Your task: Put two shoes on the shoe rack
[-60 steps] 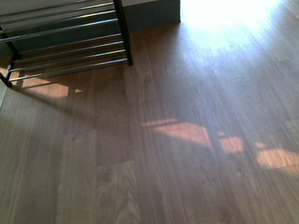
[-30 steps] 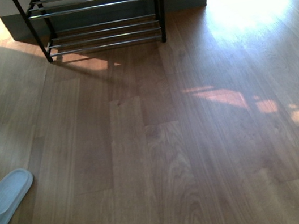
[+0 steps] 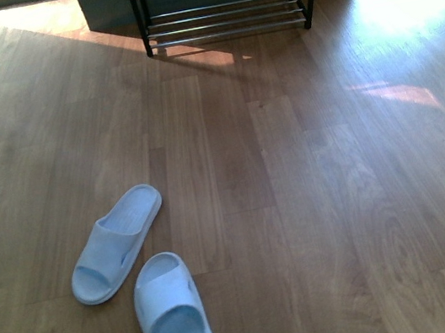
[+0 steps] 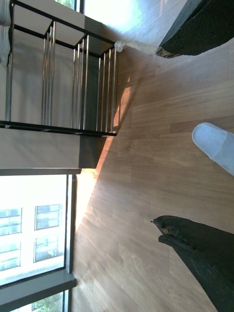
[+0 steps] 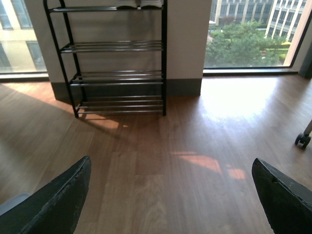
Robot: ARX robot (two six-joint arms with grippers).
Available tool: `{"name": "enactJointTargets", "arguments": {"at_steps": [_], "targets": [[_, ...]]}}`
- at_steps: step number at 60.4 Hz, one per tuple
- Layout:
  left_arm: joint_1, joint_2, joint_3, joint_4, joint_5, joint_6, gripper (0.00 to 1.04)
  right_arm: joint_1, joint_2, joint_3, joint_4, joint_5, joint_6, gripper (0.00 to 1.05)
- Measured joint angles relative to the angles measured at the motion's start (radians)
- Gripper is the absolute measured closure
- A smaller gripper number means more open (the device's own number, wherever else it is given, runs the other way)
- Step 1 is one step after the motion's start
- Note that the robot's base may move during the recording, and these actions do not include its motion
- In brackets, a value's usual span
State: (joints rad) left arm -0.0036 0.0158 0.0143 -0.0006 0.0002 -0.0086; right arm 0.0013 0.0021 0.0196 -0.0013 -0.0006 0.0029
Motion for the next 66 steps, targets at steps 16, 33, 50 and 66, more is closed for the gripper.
{"name": "enactJointTargets", "arguments": {"at_steps": [16,33,50,66], "targets": [[0.000,0.000,0.000,0.000,-0.003,0.000,0.09,0.000,0.002,0.000,0.000,-0.004,0.000,0.09],[0.000,0.000,0.000,0.000,-0.002,0.000,0.09,0.000,0.001,0.000,0.000,-0.001,0.000,0.09],[0.000,0.000,0.000,0.000,0.000,0.000,0.09,0.000,0.001,0.000,0.000,0.003,0.000,0.09],[0.000,0.000,0.000,0.000,-0.004,0.000,0.09,0.000,0.001,0.000,0.000,-0.002,0.000,0.09]]}}
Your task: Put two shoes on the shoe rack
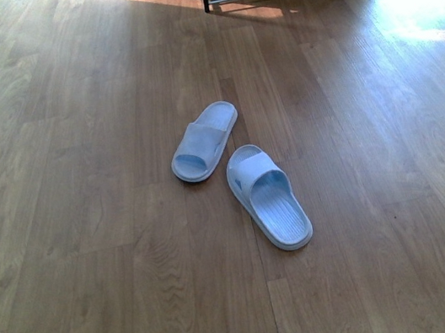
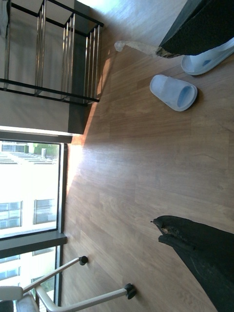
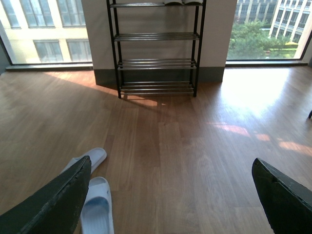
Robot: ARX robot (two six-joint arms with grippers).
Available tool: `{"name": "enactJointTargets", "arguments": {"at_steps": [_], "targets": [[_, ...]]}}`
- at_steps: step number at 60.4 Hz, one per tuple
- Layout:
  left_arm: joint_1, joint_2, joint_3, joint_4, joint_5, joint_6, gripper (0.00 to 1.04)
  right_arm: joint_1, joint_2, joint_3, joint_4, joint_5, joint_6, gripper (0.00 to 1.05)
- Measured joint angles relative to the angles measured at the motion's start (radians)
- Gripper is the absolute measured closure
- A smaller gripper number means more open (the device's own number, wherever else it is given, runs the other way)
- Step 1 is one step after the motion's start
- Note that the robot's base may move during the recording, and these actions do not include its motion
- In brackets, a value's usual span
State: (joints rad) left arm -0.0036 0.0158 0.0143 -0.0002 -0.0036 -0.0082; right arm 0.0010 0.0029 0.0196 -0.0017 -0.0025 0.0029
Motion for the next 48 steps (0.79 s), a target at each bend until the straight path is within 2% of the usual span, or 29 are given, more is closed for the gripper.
{"name": "enactJointTargets", "arguments": {"at_steps": [48], "targets": [[0.000,0.000,0.000,0.000,0.001,0.000,0.09,0.000,0.000,0.000,0.000,0.002,0.000,0.09]]}}
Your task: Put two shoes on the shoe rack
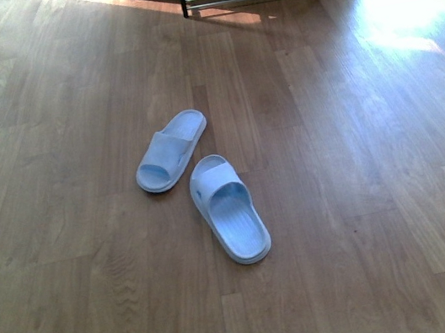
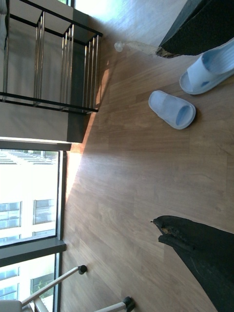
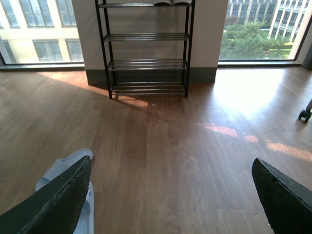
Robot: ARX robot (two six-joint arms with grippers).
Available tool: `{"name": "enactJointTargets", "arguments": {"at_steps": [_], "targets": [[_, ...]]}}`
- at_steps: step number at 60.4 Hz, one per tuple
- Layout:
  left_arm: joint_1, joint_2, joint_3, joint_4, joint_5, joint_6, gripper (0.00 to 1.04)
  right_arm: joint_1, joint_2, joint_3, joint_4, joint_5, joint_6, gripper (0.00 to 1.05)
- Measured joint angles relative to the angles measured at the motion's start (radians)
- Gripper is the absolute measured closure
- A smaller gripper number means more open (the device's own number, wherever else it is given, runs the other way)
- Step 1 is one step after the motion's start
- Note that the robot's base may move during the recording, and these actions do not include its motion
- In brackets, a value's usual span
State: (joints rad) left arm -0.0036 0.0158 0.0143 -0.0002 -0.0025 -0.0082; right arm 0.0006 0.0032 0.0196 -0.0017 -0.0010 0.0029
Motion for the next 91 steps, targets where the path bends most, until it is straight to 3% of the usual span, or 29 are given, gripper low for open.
{"name": "enactJointTargets", "arguments": {"at_steps": [40,43,47,49,54,63,72,78,91], "targets": [[0.000,0.000,0.000,0.000,0.003,0.000,0.09,0.000,0.000,0.000,0.000,0.003,0.000,0.09],[-0.039,0.045,0.037,-0.103,-0.133,-0.064,0.09,0.000,0.000,0.000,0.000,0.003,0.000,0.09],[-0.113,0.228,0.126,-0.299,-0.371,-0.218,0.09,0.000,0.000,0.000,0.000,0.003,0.000,0.09],[-0.122,0.314,0.142,-0.321,-0.428,-0.280,0.09,0.000,0.001,0.000,0.000,0.002,0.000,0.09],[-0.141,0.552,0.175,-0.244,-0.458,-0.378,0.09,0.000,0.000,0.000,0.000,0.003,0.000,0.09],[-0.184,1.187,0.303,0.135,-0.409,-0.348,0.09,0.000,0.000,0.000,0.000,0.003,0.000,0.09],[-0.238,1.728,0.428,0.349,-0.341,-0.272,0.09,0.000,0.000,0.000,0.000,0.002,0.000,0.09],[-0.273,1.957,0.533,0.380,-0.274,-0.223,0.09,0.000,0.000,0.000,0.000,0.002,0.000,0.09],[-0.322,2.295,0.782,0.391,-0.247,-0.106,0.09,0.000,0.000,0.000,0.000,0.003,0.000,0.09]]}}
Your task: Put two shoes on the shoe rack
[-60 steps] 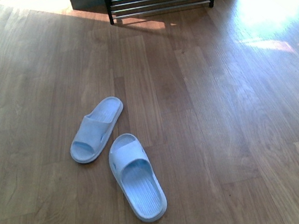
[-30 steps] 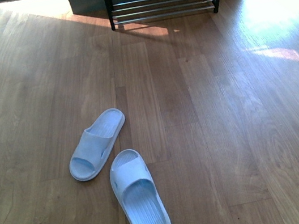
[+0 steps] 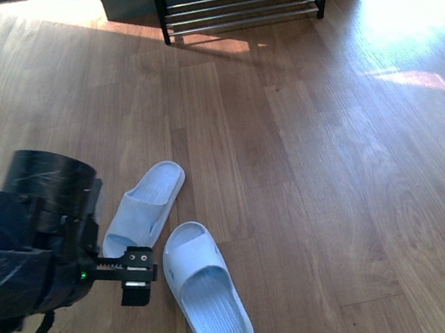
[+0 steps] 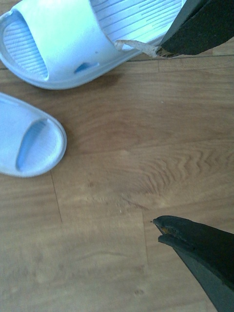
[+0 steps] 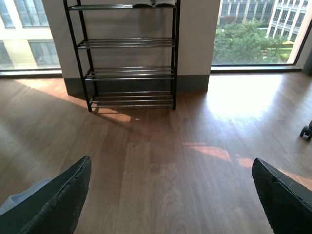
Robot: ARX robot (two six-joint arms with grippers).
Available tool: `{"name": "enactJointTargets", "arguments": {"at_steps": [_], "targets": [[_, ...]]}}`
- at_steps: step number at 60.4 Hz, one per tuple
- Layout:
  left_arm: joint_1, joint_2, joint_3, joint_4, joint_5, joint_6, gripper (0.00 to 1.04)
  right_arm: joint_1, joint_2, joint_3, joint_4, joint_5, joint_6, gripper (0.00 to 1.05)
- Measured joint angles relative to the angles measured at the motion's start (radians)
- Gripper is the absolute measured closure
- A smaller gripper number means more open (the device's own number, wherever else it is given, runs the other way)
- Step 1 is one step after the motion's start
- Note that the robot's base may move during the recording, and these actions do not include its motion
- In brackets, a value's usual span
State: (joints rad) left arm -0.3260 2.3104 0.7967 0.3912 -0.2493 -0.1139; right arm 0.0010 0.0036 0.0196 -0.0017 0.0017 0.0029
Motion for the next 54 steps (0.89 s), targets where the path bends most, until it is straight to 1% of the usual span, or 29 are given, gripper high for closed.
{"name": "enactJointTargets", "arguments": {"at_steps": [3,11,16,20,29,45,54], "targets": [[-0.012,0.086,0.076,0.000,0.001,0.032,0.09,0.000,0.000,0.000,0.000,0.000,0.000,0.09],[-0.030,0.224,0.212,-0.037,0.049,0.062,0.09,0.000,0.000,0.000,0.000,0.000,0.000,0.09],[-0.045,0.287,0.275,-0.060,0.055,0.074,0.09,0.000,0.000,0.000,0.000,0.000,0.000,0.09],[-0.057,0.334,0.323,-0.079,0.083,0.078,0.09,0.000,0.000,0.000,0.000,0.000,0.000,0.09],[-0.078,0.417,0.403,-0.082,0.098,0.095,0.09,0.000,0.000,0.000,0.000,0.000,0.000,0.09],[-0.088,0.538,0.528,-0.098,0.091,0.137,0.09,0.000,0.000,0.000,0.000,0.000,0.000,0.09],[-0.102,0.589,0.563,-0.046,0.057,0.192,0.09,0.000,0.000,0.000,0.000,0.000,0.000,0.09]]}}
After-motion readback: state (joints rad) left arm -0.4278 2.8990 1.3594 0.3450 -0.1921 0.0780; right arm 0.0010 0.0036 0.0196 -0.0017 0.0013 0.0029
